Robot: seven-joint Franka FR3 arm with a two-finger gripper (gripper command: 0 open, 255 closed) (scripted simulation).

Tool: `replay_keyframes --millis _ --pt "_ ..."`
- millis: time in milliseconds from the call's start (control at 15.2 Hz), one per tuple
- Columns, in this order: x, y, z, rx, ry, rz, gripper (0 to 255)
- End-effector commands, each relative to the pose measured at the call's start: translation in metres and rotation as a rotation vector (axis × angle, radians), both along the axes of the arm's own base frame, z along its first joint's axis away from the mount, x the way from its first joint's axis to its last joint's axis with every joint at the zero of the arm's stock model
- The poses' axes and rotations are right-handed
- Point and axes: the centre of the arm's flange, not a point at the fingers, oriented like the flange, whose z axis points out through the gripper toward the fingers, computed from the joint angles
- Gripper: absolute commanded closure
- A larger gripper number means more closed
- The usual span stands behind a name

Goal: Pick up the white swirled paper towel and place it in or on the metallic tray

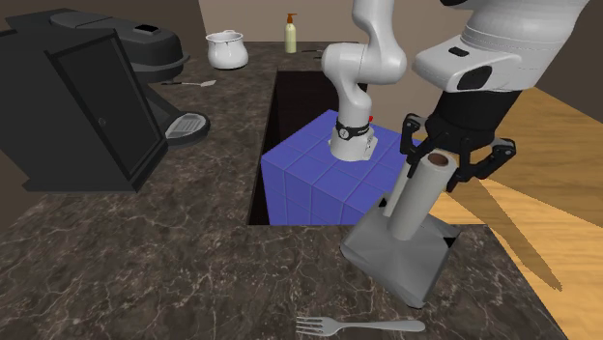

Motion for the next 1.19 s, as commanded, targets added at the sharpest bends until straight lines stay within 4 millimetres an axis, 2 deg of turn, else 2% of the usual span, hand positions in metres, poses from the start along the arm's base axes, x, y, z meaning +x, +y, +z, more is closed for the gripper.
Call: replay_keyframes --millis 0,330,594,1122 --pt "0.000 0.000 0.000 0.000 0.000 0.000 0" --pt "0.000 0.000 0.000 0.000 0.000 0.000 0" --pt "0.000 0.002 0.050 0.000 0.000 0.000 0" --pt "0.000 0.002 0.050 0.000 0.000 0.000 0"
